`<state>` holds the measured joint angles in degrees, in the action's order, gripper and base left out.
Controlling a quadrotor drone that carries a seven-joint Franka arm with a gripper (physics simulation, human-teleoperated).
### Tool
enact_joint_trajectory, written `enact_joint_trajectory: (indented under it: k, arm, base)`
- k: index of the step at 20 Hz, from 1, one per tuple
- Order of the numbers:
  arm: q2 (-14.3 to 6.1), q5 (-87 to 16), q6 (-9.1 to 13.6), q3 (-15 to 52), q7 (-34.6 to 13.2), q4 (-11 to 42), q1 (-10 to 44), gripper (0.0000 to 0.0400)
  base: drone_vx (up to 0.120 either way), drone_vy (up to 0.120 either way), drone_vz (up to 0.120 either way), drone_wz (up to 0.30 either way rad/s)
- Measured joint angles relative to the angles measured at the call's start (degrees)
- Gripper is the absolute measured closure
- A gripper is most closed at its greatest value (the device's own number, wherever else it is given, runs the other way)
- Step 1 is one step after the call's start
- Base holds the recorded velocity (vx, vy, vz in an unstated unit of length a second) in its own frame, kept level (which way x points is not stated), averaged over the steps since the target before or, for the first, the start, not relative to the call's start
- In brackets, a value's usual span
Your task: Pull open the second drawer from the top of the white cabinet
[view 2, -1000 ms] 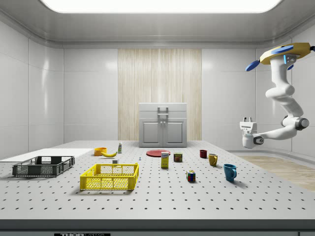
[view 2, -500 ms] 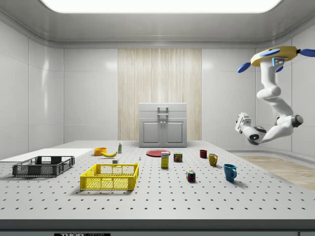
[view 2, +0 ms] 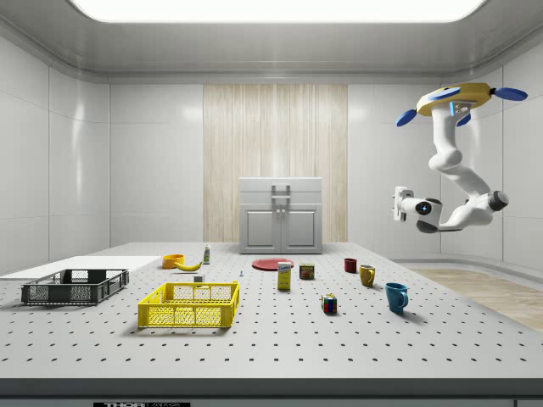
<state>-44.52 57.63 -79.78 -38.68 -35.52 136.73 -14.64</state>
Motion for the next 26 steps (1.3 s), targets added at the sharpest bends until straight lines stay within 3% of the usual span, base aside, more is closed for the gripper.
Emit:
enact_joint_trajectory:
  k: [10,26]
  arm:
    - [-2.9,0.6,-3.0,-3.4,-0.8,1.8,-4.7,0.0100]
    - [-7.2,-2.0,-7.5,-6.4,-3.1,2.6,-10.4,0.0100]
  base:
    - [0.120,-0.120,0.048,0.000]
    - [0.120,-0.120,0.000,0.000]
